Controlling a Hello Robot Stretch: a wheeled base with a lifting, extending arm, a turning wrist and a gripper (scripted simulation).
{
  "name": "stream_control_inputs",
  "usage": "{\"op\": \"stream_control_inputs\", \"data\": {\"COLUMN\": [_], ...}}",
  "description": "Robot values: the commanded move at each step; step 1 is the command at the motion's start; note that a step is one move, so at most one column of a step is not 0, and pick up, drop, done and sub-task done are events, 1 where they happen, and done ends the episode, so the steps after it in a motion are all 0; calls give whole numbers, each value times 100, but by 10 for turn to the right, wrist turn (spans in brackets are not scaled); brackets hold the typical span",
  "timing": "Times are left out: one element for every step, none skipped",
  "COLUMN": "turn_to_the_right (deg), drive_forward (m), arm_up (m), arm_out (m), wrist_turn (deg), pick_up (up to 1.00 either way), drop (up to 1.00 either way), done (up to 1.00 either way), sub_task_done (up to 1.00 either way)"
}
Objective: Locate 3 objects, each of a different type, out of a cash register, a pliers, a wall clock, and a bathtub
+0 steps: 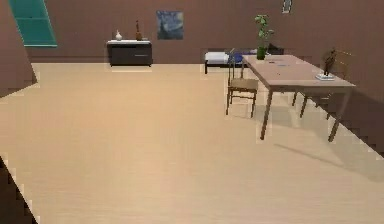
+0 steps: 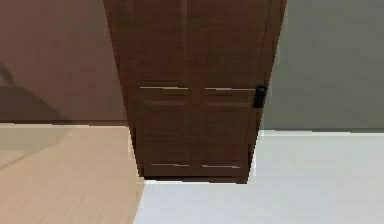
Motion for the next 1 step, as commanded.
{"op": "stream_control_inputs", "data": {"turn_to_the_right": [30], "drive_forward": [0], "arm_up": [0], "arm_out": [0], "wrist_turn": [0], "pick_up": [0], "drop": [0], "done": [0], "sub_task_done": [0]}}
